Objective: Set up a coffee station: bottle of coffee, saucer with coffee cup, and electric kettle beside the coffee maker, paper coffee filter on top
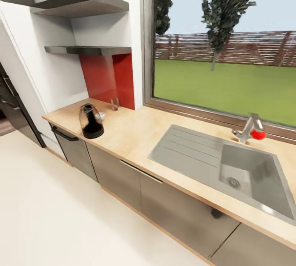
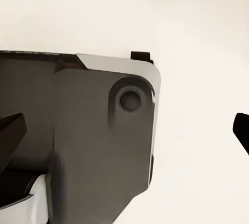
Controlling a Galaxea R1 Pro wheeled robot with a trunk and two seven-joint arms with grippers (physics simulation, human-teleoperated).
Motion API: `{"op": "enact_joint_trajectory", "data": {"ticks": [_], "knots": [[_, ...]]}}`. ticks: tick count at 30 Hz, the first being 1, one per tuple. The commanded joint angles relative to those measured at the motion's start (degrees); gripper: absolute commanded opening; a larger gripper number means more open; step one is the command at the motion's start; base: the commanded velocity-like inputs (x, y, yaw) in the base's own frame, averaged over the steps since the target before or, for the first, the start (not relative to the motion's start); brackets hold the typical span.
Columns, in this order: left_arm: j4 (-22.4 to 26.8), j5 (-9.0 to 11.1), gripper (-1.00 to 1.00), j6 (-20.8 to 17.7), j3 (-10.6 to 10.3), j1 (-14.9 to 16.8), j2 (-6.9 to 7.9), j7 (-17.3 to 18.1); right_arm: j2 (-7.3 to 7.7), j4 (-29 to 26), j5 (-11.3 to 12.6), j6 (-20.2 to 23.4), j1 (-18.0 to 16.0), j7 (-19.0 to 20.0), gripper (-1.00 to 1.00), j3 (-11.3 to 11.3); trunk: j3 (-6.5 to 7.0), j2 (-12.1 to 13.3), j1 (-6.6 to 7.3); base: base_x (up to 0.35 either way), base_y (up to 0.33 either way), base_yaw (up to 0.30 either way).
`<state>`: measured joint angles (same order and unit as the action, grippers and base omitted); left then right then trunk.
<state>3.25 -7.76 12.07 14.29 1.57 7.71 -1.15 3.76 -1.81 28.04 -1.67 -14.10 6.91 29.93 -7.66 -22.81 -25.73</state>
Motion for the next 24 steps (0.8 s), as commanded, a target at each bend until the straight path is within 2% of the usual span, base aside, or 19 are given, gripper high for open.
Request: {"op": "enact_joint_trajectory", "data": {"ticks": [1, 24], "knots": [[0.0, -0.5, 1.00, 0.2, 0.4, 0.1, -0.09, -0.1, 0.02, 0.0, 0.6, -0.2, 0.0, 0.2, 1.00, 0.5, -0.16, -0.1, -0.05, 0.231, 0.279, 0.184], [0.4, 0.1, 1.00, 0.1, 0.4, 0.1, -0.41, -0.1, 0.02, 0.1, 0.6, -0.3, 0.0, 0.2, 1.00, 0.6, 0.09, -0.1, -0.05, 0.194, 0.288, 0.265]]}}
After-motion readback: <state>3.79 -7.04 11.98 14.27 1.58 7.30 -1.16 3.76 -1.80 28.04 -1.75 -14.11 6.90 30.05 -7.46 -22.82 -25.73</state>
